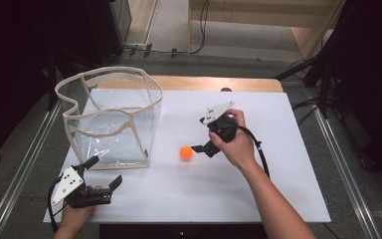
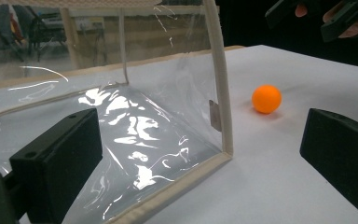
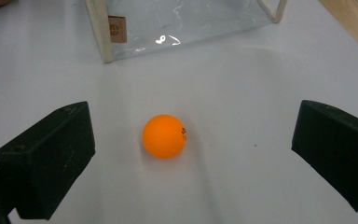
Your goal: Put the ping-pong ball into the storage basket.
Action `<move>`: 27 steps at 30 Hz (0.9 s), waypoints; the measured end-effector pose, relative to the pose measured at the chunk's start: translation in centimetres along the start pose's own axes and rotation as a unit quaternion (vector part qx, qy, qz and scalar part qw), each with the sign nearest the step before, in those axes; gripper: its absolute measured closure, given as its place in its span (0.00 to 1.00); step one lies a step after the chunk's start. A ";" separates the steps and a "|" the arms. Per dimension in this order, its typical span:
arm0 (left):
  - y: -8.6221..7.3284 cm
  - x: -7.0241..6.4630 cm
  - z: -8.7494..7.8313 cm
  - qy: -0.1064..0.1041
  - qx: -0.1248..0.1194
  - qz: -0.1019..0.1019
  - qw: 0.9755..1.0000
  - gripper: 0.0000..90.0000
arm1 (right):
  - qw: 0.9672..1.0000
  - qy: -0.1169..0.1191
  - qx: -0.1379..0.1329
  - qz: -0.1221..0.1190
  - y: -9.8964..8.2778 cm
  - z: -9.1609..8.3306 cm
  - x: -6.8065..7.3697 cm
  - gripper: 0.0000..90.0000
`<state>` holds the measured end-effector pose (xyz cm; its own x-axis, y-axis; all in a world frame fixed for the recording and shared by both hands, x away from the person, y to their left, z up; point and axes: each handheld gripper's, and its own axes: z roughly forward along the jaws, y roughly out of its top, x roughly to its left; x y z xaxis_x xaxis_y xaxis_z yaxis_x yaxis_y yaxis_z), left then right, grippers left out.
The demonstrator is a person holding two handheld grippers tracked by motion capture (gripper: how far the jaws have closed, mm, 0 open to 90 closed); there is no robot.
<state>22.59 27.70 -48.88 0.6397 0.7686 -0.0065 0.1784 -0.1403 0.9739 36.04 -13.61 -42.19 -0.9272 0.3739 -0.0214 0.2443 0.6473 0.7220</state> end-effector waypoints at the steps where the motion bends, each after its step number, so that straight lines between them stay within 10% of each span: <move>1: 0.0 0.0 0.0 -0.001 0.000 0.000 1.000 0.00 | 1.000 0.001 0.003 -0.001 0.0 0.1 -0.1 0.00; 27: -0.1 -0.4 0.1 -0.007 0.002 0.016 1.000 0.00 | 0.998 0.022 0.051 -0.013 1.1 2.1 -0.2 0.00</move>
<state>22.41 27.33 -48.96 0.6548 0.7555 0.0218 0.1604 -0.1671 0.9728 37.12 -11.54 -42.85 -0.9445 0.3283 -0.0070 0.2461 0.7217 0.6470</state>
